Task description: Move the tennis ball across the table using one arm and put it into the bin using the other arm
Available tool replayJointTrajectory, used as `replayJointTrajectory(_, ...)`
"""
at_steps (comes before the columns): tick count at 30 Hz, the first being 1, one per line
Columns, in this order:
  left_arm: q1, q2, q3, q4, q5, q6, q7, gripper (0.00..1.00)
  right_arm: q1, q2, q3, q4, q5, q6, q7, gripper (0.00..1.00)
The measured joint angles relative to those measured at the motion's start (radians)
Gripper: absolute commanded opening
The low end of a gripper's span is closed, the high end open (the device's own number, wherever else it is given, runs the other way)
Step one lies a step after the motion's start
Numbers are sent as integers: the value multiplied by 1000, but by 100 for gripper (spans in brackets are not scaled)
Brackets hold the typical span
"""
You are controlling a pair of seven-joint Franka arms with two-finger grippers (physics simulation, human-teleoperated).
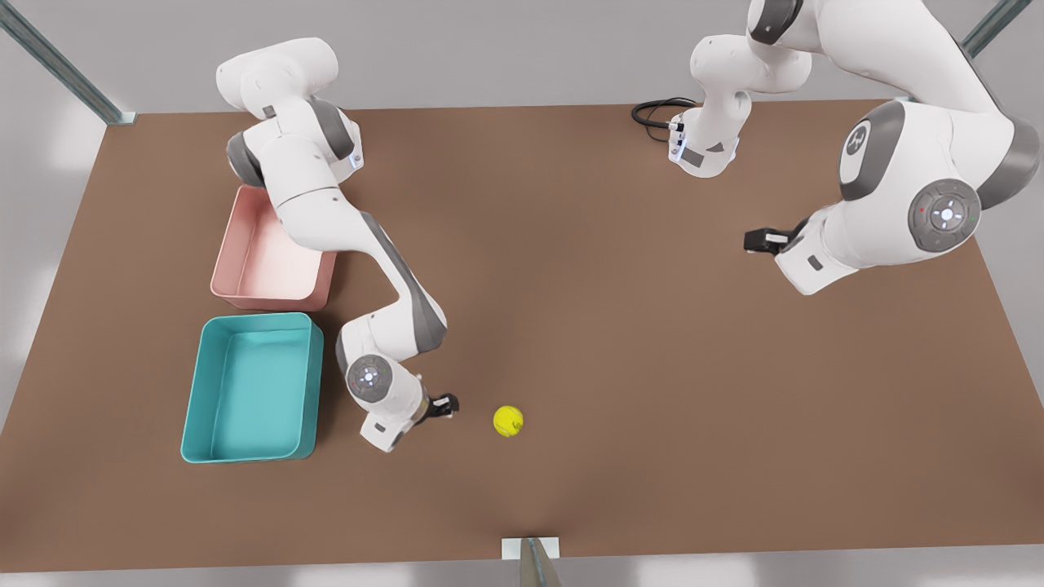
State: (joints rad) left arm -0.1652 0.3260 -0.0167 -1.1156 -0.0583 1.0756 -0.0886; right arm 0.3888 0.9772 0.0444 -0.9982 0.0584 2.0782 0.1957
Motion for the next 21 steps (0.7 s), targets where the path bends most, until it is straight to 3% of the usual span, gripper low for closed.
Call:
replayJointTrajectory(8,4,2,0,-10,0,-6,-144,100,116,-17,-6,0,1,138,194,100)
replayJointTrajectory(21,12,1,0,-20,-2,-7,-275,100,158,114,-22,51,-8,390,356,100)
